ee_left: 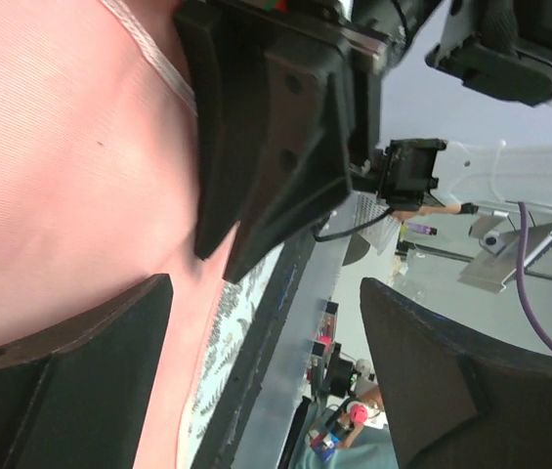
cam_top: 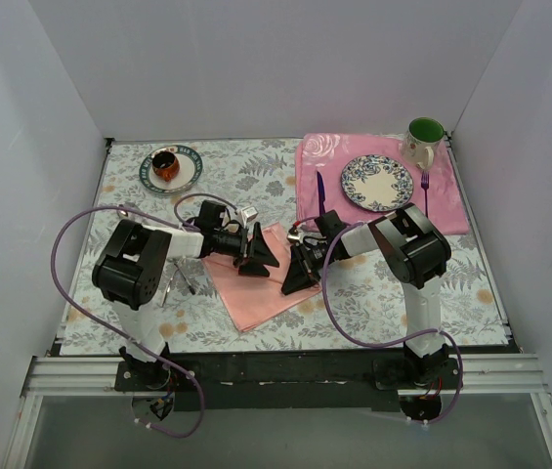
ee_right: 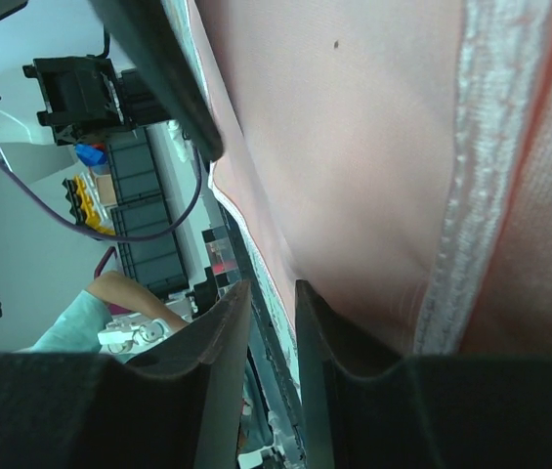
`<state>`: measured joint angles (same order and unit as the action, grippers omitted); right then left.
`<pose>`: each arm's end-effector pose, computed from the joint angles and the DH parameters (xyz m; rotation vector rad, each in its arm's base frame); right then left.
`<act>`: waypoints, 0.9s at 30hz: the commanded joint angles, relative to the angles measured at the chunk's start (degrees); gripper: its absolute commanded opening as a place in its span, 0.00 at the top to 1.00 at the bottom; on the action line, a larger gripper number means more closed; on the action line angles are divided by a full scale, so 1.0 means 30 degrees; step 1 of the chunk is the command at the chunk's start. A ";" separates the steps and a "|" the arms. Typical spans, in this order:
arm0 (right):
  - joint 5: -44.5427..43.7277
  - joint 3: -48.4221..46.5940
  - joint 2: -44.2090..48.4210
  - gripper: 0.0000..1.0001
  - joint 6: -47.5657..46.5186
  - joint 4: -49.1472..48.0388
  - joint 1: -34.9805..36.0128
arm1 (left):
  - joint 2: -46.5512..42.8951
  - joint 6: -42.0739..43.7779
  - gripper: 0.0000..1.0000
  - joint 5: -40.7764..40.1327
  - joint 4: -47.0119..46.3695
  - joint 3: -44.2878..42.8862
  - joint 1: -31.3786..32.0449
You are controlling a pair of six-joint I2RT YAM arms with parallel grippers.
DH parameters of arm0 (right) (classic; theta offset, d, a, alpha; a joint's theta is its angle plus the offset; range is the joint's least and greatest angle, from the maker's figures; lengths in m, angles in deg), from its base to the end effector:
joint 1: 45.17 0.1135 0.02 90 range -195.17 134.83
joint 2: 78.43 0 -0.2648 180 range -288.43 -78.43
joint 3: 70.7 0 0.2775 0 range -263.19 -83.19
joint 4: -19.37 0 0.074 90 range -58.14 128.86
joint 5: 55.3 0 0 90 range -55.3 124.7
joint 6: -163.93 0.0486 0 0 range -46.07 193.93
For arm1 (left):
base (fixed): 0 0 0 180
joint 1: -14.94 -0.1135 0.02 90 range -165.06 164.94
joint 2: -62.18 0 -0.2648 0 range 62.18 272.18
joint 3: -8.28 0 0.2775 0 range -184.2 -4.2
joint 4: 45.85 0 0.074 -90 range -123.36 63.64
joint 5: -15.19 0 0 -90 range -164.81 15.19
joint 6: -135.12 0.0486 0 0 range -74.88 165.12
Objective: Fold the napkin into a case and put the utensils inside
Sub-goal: Smooth out the top corner of the smaller-rectangle-folded napkin from the folded napkin.
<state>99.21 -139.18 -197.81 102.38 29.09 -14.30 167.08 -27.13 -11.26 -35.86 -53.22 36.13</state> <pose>0.2964 0.2283 0.0462 0.4593 -2.4535 -1.6700 0.3076 -0.1659 0.1020 0.5609 -2.2583 1.5170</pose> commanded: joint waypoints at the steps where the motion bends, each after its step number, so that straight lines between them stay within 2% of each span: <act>1: -0.0966 0.0381 -0.0463 0.65 -0.0049 -0.0104 -0.0066 | 0.0656 -0.0439 0.20 -0.0529 -0.1743 -0.0009 0.0026; 2: -0.0966 0.0381 -0.0463 0.65 -0.0049 -0.0133 -0.0037 | 0.0948 -0.0381 0.13 -0.0500 -0.1773 -0.0010 0.0026; 3: -0.0966 0.0352 -0.0463 0.65 -0.0049 -0.0133 -0.0037 | 0.1008 -0.0293 0.02 -0.0528 -0.1773 0.0048 0.0026; 10: -0.1025 0.0323 -0.0551 0.65 -0.0078 -0.0133 -0.0066 | 0.1916 0.0382 0.02 -0.1437 -0.0923 0.0254 -0.0295; 17: -0.0996 0.0440 -0.0639 0.65 -0.0107 -0.0133 -0.0154 | 0.1947 0.0439 0.02 0.0641 -0.1597 0.0576 -0.1262; 27: -0.1084 0.0527 -0.0551 0.65 -0.0166 -0.0133 -0.0242 | 0.1419 0.2401 0.02 0.1580 0.0246 0.0431 -0.2812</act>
<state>99.41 -138.85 -197.83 102.45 28.30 -14.43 172.53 -25.58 -5.21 -38.88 -52.76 30.36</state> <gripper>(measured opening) 0.348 0.981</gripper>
